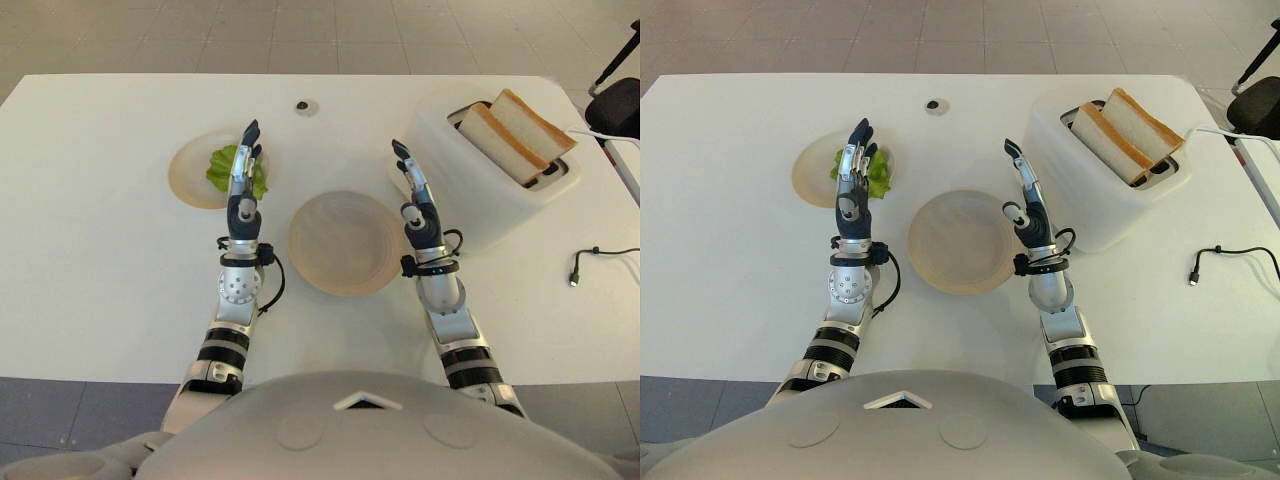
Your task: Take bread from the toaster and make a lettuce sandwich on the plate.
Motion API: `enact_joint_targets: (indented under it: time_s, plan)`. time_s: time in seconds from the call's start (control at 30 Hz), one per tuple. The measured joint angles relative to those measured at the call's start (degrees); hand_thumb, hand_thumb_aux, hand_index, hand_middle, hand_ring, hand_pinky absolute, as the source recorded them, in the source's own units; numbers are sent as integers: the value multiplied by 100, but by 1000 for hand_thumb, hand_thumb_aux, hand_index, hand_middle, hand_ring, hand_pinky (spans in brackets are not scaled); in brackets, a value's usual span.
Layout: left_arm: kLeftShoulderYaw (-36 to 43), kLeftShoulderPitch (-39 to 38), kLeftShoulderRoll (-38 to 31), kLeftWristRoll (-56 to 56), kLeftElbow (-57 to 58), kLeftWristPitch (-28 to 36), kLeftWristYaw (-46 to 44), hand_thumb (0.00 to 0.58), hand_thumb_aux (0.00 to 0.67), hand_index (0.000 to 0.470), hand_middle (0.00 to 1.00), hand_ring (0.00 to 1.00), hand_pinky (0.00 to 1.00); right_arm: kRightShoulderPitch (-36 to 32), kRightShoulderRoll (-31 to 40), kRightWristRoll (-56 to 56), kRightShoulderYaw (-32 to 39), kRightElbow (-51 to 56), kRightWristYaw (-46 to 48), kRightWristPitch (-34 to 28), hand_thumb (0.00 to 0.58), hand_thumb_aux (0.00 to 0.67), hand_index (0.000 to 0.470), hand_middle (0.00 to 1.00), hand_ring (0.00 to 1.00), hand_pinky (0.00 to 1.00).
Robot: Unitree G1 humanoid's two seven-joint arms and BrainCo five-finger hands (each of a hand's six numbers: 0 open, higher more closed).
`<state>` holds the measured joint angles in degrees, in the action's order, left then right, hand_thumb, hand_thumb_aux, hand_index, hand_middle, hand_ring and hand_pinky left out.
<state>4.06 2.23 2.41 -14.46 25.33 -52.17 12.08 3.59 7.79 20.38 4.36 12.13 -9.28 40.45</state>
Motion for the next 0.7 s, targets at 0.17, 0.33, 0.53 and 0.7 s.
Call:
enact_joint_targets:
  time_s: [0.17, 0.33, 0.53, 0.7]
  plan:
    - [7, 105, -8, 119, 135, 298, -42, 0, 0, 0, 0, 0, 0, -45, 44, 98, 4, 3, -97, 83, 0, 0, 0, 0, 0, 0]
    - [122, 59, -40, 637, 122, 397, -605, 0, 0, 0, 0, 0, 0, 10, 104, -5, 16, -311, 75, 28, 0, 0, 0, 0, 0, 0]
    - [182, 46, -95, 729, 23, 317, -820, 0, 0, 0, 0, 0, 0, -85, 1253, -65, -1857, -2906, 335, -536, 0, 0, 0, 0, 0, 0]
    - [174, 80, -104, 900, 143, 337, -962, 0, 0, 0, 0, 0, 0, -447, 3279, 472, -3952, -1840, 358, -1931, 0, 0, 0, 0, 0, 0]
